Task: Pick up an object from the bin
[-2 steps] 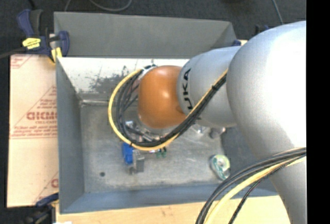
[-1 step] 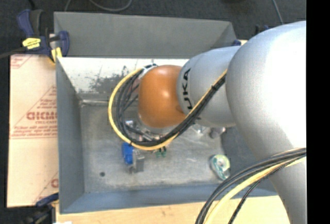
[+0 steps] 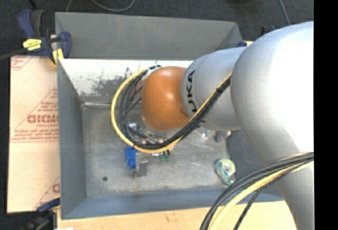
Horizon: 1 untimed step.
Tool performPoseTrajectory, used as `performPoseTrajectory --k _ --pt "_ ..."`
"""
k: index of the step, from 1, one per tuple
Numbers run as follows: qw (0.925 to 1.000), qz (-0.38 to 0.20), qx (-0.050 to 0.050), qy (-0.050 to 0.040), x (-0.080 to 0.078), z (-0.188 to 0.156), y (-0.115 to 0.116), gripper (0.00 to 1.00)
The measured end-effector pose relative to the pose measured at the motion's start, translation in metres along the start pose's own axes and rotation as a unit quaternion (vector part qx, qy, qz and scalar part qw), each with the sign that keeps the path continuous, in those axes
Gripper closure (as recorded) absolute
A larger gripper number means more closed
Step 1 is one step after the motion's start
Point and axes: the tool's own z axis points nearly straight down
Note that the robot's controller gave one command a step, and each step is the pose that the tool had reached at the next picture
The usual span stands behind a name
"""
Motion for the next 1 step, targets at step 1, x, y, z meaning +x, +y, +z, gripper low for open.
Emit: performPoseTrajectory --k 1 --pt "1.0 0.0 0.0 -0.0004 -0.0002 -0.0002 0.0 1.0"
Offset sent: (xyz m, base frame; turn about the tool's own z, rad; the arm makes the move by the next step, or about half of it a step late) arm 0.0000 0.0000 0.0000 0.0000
